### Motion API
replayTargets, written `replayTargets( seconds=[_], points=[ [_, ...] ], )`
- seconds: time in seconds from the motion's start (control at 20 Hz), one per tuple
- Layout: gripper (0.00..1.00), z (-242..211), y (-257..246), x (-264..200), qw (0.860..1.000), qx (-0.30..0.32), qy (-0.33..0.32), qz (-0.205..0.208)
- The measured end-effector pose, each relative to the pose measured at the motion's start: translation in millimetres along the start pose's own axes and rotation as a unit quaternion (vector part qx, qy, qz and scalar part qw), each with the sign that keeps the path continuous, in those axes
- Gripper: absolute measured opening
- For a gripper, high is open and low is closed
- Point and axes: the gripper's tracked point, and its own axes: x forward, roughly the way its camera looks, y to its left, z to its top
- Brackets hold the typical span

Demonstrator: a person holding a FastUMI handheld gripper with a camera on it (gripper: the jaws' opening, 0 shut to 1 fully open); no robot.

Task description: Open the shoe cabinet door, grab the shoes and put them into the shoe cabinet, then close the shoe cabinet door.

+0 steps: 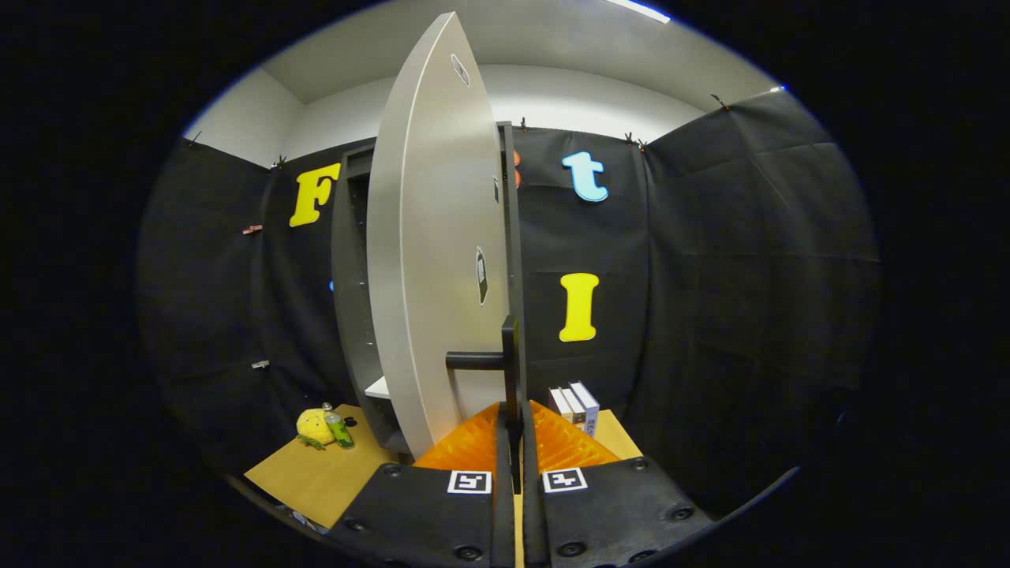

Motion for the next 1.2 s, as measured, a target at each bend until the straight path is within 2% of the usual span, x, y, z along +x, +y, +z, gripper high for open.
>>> replayTargets(
  seconds=[0.55,0.6,0.85,0.95,1.05,1.15,1.2],
  points=[
    [0.1,-1.7,-18.1,-16.5,0.999,0.036,0.0,0.011],
    [0.16,-2.2,-17.0,-23.7,0.999,0.033,-0.001,0.011],
    [0.26,-3.1,-26.5,-56.6,1.0,0.008,-0.018,-0.01],
    [0.41,-10.2,-27.7,-75.1,1.0,0.006,-0.016,-0.011],
    [0.57,-20.7,-18.0,-93.0,1.0,0.0,-0.006,0.004],
    [0.57,-33.0,3.8,-107.7,0.999,0.001,0.006,0.034],
    [0.63,-38.8,15.7,-112.9,0.999,-0.001,0.012,0.051]
  ],
)
